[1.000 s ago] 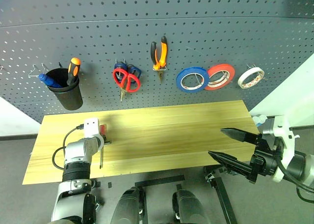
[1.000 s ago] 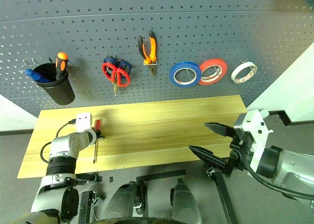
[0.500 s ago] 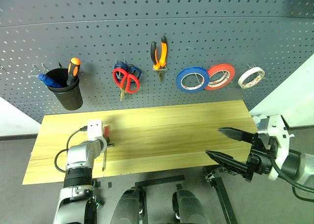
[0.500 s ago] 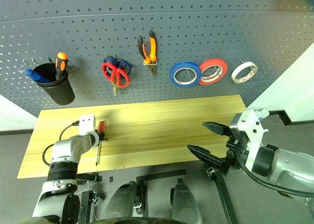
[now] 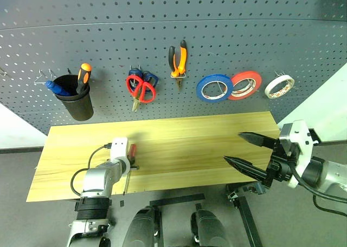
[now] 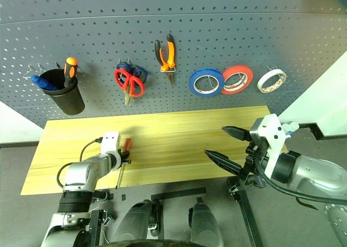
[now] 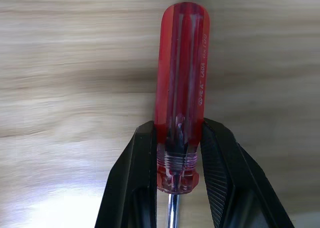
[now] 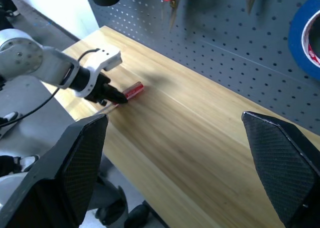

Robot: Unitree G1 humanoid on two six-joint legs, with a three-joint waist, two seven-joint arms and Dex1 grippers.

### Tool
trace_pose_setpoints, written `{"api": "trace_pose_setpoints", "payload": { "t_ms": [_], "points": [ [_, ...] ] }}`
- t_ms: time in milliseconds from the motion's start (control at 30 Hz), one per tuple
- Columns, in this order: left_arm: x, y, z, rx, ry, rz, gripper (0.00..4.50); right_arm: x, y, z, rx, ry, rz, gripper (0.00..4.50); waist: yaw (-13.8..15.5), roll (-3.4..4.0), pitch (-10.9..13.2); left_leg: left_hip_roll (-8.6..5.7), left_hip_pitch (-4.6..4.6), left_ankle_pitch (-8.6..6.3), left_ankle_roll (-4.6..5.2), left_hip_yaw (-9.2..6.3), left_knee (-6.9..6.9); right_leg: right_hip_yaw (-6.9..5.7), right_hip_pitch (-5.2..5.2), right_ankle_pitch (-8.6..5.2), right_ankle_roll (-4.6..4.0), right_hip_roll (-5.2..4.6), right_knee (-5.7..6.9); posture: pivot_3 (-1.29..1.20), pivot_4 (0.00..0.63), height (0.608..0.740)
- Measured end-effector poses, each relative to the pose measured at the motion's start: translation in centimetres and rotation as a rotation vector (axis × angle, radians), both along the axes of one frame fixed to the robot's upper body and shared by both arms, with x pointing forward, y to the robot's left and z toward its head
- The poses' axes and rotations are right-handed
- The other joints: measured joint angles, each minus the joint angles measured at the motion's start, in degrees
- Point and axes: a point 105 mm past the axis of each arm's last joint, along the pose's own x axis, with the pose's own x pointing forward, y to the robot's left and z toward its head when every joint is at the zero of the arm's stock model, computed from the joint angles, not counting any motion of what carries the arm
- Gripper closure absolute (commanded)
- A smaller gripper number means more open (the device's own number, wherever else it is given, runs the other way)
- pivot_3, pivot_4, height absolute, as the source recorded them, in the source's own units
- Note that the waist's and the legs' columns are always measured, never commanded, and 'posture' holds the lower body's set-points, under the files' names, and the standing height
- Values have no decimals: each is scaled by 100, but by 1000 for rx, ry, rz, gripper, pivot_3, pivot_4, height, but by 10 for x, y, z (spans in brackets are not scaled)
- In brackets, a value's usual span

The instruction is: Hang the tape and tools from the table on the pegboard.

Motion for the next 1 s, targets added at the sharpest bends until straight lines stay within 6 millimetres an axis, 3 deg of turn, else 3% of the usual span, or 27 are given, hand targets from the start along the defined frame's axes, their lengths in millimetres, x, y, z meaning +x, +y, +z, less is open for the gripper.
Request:
{"api": "trace_pose_setpoints", "payload": {
  "t_ms": [100,333,500,767,1000],
  "points": [
    [4,-9,8,23,-60,-68,3637,3,-1,-1,-1,-11,-10,0,40,7,-12,0,1,4,-6,0,3,-1,0,1,2,2,6,-82,126,740],
    [14,-36,47,89,-333,-273,3637,7,0,-1,-1,-35,-19,0,135,30,-65,-1,3,7,-11,1,7,-1,1,2,4,5,12,-71,104,740],
    [14,-58,62,83,-450,-397,3637,11,0,-1,4,-52,-21,0,132,38,-155,-2,3,8,-12,2,11,-1,2,3,5,10,14,-58,78,740],
    [12,-76,80,62,-575,-506,3637,20,1,-2,8,-75,-13,0,136,49,-338,1,14,12,-14,2,28,4,10,3,6,27,37,-41,40,740],
    [12,-99,125,4,-787,-604,3637,27,0,1,5,-109,-11,0,147,50,-511,4,19,12,-14,1,44,9,17,5,9,40,48,-35,20,740]
  ]
}}
